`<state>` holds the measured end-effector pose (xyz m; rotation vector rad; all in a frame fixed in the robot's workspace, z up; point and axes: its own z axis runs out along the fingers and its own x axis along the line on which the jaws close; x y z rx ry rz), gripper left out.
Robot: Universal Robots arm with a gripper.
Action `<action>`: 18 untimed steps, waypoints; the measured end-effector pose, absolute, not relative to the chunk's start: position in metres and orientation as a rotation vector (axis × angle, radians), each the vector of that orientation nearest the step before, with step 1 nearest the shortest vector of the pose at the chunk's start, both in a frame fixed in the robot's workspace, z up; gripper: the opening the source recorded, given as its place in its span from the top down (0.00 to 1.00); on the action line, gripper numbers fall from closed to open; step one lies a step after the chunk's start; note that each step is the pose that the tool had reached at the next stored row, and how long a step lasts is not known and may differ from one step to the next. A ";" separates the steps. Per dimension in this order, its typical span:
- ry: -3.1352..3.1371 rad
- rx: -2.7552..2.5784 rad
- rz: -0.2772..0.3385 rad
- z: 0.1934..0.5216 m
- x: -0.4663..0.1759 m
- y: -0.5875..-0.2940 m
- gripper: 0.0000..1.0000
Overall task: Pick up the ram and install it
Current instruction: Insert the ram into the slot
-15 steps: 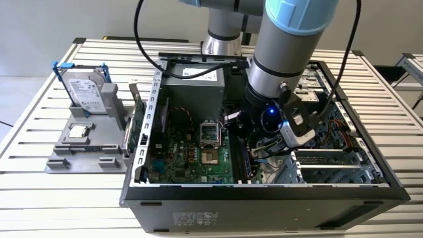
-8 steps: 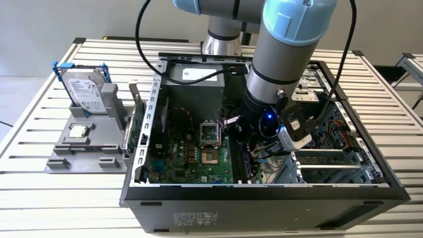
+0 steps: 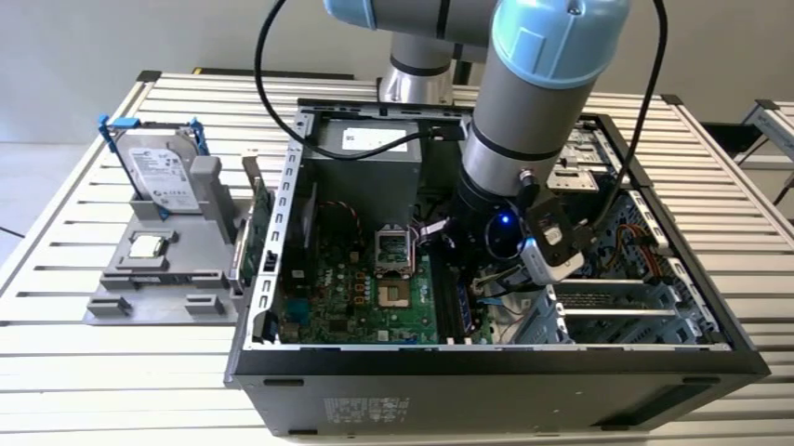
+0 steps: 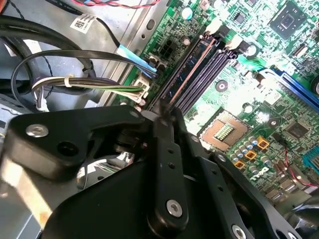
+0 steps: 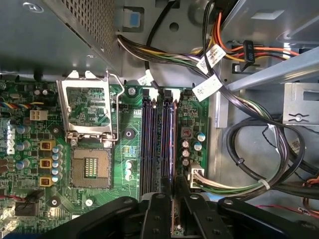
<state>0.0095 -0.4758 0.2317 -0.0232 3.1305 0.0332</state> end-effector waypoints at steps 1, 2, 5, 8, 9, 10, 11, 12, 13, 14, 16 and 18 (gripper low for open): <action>3.130 -0.023 0.035 0.231 0.009 -0.476 0.00; 3.130 -0.023 0.035 0.231 0.009 -0.476 0.00; 3.130 -0.023 0.035 0.231 0.009 -0.476 0.00; 3.130 -0.023 0.036 0.230 0.010 -0.476 0.00; 3.130 -0.023 0.036 0.229 0.010 -0.476 0.00; 3.130 -0.023 0.035 0.229 0.010 -0.476 0.00; 3.130 -0.023 0.035 0.228 0.010 -0.476 0.00; 3.130 -0.023 0.036 0.228 0.010 -0.476 0.00; 3.130 -0.023 0.035 0.227 0.010 -0.476 0.00; 3.130 -0.023 0.035 0.227 0.010 -0.476 0.00; 3.130 -0.023 0.035 0.227 0.010 -0.476 1.00; 3.130 -0.023 0.035 0.227 0.010 -0.476 1.00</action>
